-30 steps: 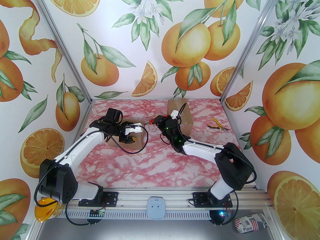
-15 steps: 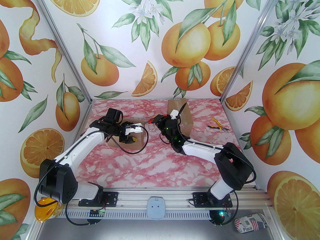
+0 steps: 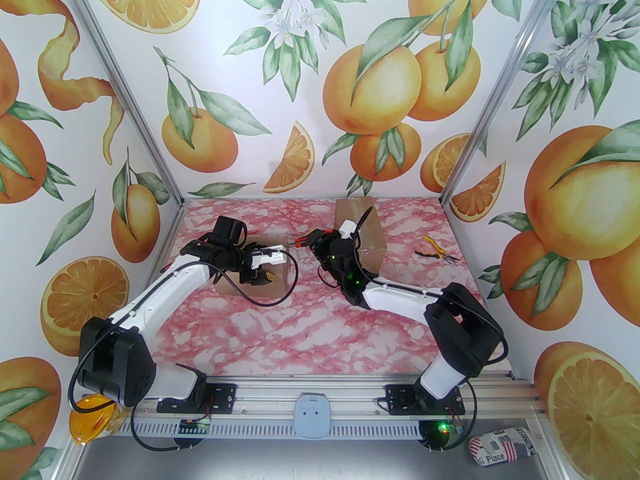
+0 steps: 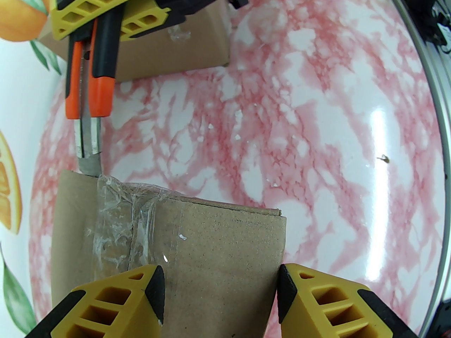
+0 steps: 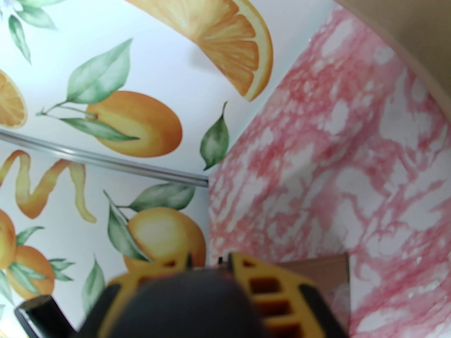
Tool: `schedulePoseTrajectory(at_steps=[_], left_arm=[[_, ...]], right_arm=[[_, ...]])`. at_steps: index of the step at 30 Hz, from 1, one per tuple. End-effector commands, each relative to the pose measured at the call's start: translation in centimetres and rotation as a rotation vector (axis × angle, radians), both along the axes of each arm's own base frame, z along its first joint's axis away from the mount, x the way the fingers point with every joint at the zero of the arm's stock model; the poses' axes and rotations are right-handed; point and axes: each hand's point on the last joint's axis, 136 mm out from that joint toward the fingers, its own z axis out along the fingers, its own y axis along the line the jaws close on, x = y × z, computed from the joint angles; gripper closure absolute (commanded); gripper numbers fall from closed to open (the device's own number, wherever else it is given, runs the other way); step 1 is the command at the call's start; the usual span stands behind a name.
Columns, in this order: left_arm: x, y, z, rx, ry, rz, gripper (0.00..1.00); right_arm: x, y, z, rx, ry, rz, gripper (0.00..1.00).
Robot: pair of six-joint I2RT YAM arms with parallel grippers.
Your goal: Unpack the express box
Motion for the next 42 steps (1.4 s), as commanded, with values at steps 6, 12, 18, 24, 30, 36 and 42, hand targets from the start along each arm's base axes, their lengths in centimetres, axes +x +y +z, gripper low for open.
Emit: schedulePoseTrajectory(at_steps=[6,12,18,24,30,36,42], left_arm=[[2.0,0.2,0.4,-0.004,-0.058,0.081,0.45],[3.3,0.4,0.7,-0.014,-0.069,0.148,0.47],[4.6,0.9,1.3,-0.04,-0.07,0.228,0.48],[4.9,0.9,1.9,-0.074,-0.07,0.243,0.49],[4.9,1.3,1.6,-0.057,-0.063,0.256,0.49],[5.4,1.8,0.7,-0.035,-0.033,0.306,0.52],[5.3,2.1,0.6,-0.017,-0.021,0.319,0.52]], right_arm=[[-2.2,2.2,1.3,0.165,0.008,0.133,1.0],[-3.0,3.6,0.3,0.153,0.079,0.215,1.0],[-4.5,3.6,-0.5,0.088,0.137,0.258,1.0],[-5.4,3.8,-1.4,0.04,0.178,0.304,1.0],[-5.9,4.3,-1.4,0.025,0.191,0.347,1.0],[-6.8,3.6,-1.7,0.052,0.22,0.355,1.0],[-7.0,3.5,-1.0,0.069,0.224,0.391,1.0]])
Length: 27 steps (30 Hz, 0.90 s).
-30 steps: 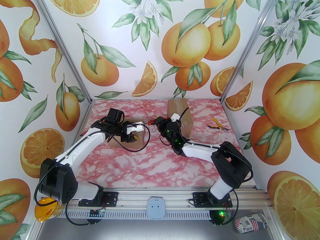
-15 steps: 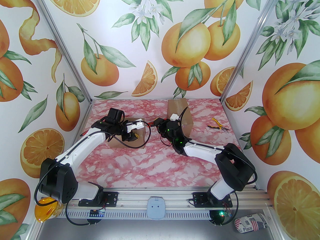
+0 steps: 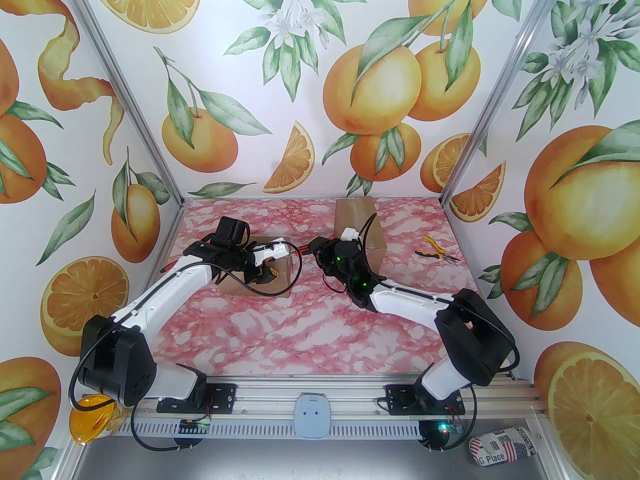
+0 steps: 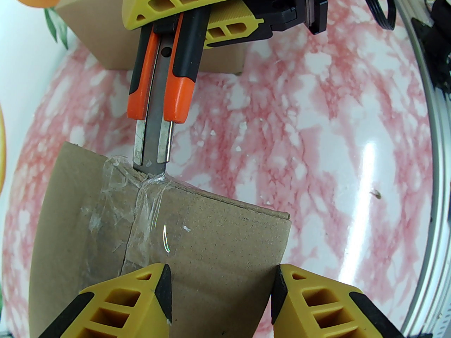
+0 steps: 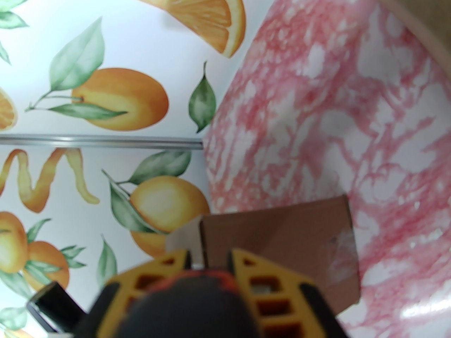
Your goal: Unpack the express box
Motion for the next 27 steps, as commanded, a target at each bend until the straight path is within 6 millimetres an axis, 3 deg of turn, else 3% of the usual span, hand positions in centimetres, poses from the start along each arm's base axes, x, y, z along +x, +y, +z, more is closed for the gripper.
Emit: schedulePoseTrajectory(at_steps=[1,8,15,22,27], left_arm=[[4.6,2.5,0.6,0.065,-0.105,0.167,0.52],[3.1,2.0,0.6,0.054,-0.104,0.096,0.49],[0.8,0.7,1.1,0.039,-0.175,-0.081,0.4],[1.0,0.5,0.4,0.071,-0.17,-0.112,0.39],[2.4,-0.1,0.8,0.063,-0.171,-0.083,0.38]], right_arm=[[-4.8,3.3,0.5,0.031,0.057,0.28,1.0],[-4.4,2.6,1.4,-0.002,0.045,0.333,1.0],[-3.6,3.2,1.3,-0.052,0.04,0.424,1.0],[-3.1,4.1,0.8,-0.069,0.058,0.485,1.0],[-2.7,4.0,1.0,-0.058,0.073,0.476,1.0]])
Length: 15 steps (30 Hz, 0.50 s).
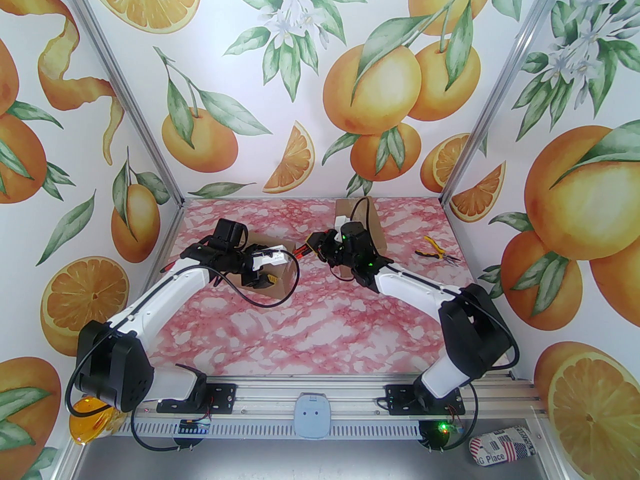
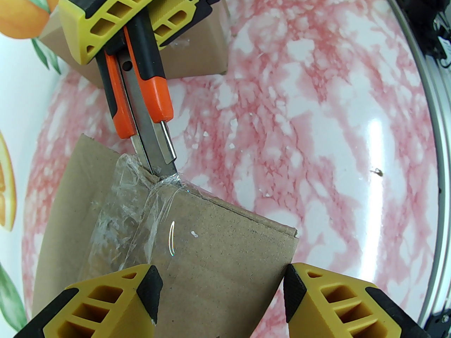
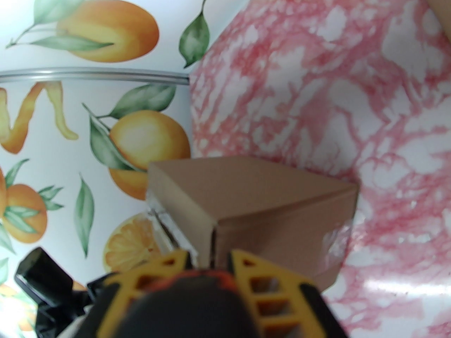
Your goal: Unpack the express box
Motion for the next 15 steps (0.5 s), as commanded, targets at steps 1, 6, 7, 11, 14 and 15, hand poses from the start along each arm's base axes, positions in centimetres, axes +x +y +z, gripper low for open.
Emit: schedulePoseTrajectory(at_steps=[1,6,7,11,14,15], left_arm=[[3.7,-0.3,0.9,0.009,-0.087,0.06,0.38],[6.0,-1.0,1.8,-0.05,-0.079,0.182,0.4],[6.3,-1.0,1.9,-0.061,-0.078,0.202,0.41],[7.5,-0.8,2.5,-0.102,-0.067,0.303,0.43],[8.3,-0.6,2.5,-0.122,-0.06,0.365,0.43],[8.6,-0.5,2.5,-0.127,-0.059,0.389,0.44]], right_arm=[[-3.2,2.8,0.6,0.05,0.048,0.167,1.0],[-3.9,2.6,0.5,0.044,0.058,0.113,1.0],[-4.1,2.6,0.4,0.044,0.062,0.104,1.0],[-4.9,1.7,0.1,0.037,0.065,0.007,1.0],[-5.3,0.8,0.2,0.019,0.037,-0.063,1.0],[-5.4,0.5,0.2,0.018,0.033,-0.084,1.0]])
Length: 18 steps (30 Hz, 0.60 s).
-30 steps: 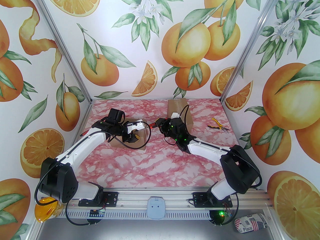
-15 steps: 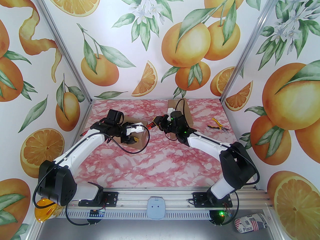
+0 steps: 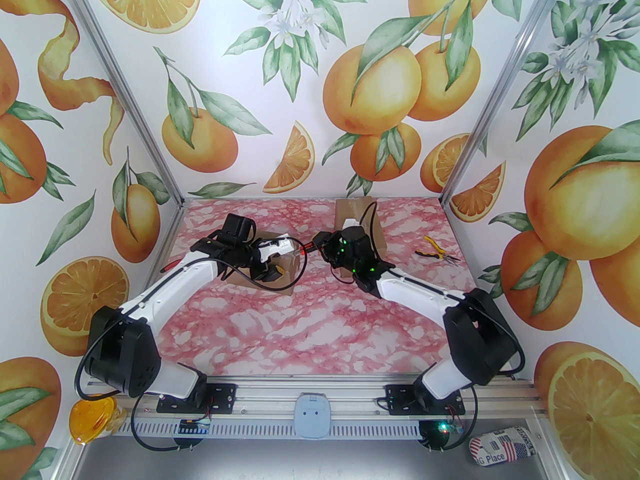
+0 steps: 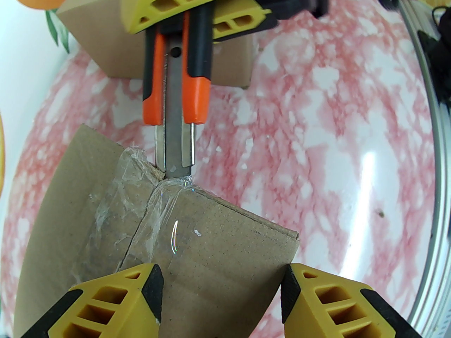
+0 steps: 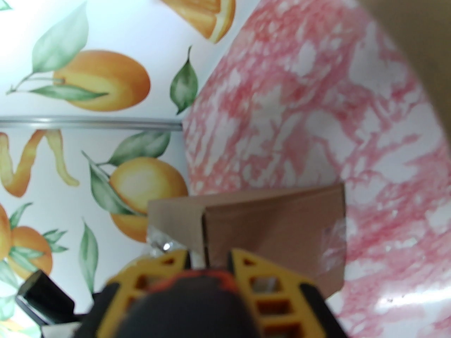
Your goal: Unpack the express box
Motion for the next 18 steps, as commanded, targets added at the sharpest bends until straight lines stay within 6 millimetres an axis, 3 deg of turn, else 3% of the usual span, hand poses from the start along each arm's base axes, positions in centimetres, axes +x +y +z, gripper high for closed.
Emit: schedulePoseTrajectory(at_steps=[1,12,18], left_arm=[[6.8,1.6,2.3,-0.024,-0.158,0.252,0.44],[9.4,1.2,1.8,-0.072,-0.077,0.37,0.48],[9.6,1.7,1.1,-0.035,-0.063,0.381,0.49]], right_arm=[[-5.4,3.3,0.2,0.027,0.04,0.155,1.0],[-7.4,2.7,-0.3,0.017,-0.018,0.008,1.0],[-8.3,1.4,-0.7,0.016,-0.002,-0.032,1.0]])
